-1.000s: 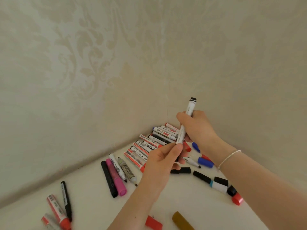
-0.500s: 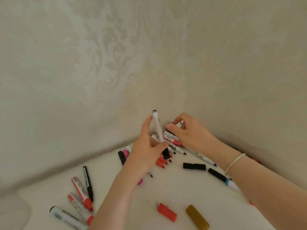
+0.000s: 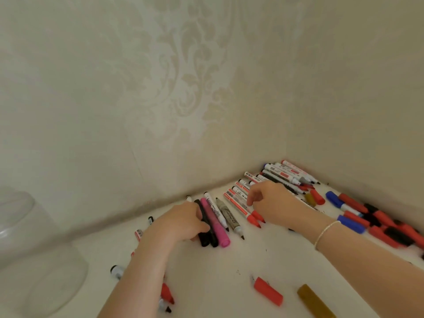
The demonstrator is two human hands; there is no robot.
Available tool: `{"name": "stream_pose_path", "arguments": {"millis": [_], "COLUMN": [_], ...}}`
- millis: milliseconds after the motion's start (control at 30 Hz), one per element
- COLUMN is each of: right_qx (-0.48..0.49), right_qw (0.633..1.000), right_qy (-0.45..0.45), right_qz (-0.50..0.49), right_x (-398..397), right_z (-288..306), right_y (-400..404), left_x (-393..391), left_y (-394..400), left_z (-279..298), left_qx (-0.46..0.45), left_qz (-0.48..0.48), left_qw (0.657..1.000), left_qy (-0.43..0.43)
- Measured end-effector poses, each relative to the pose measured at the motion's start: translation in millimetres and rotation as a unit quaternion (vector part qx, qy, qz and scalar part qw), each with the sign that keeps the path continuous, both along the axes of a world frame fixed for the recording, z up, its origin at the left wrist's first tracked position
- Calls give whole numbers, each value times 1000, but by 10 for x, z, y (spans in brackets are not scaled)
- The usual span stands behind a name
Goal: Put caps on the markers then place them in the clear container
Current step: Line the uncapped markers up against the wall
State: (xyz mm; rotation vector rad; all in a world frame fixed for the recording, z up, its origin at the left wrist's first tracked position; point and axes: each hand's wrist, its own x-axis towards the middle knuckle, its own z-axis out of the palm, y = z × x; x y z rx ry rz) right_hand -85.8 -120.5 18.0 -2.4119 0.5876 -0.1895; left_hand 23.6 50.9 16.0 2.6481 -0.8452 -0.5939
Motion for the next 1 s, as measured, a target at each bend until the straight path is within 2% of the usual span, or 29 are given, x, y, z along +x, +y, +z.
{"name": "stream_pose_path", "arguments": {"millis": [67,200,300,467,733,867,1000], "right_qx": [-6,-14,-9,-34,-79,-58,-28], "right_qw": [1000,1000,999,998,989,988,992], "right_qy": [6,24,33,57,84,99,108], "right_qz": [-8,-11,-8,-21,-93,-99,-62], "right_x": [2,-13,-34,-147,-514,-707,-825], "right_z": [-12,-45,-53,14,142,130,65], "right_y": [-26,-70,-78,-219,-519,-621,-657], "left_x": [51,176,235,246,194,182,50], "left_y": [-65,-262,-420,-630,-822,-845,-933], "left_z": [34,25,-56,-177,-165,-54,173], "left_qx": [25,-31,-37,21,71,-22,-218], "left_qz": [-28,-25,-7,22,59,79,79], "left_qw": [998,990,986,980,974,980,964], "left_qy": [-59,-138,-160,-195,-207,-182,-133]}}
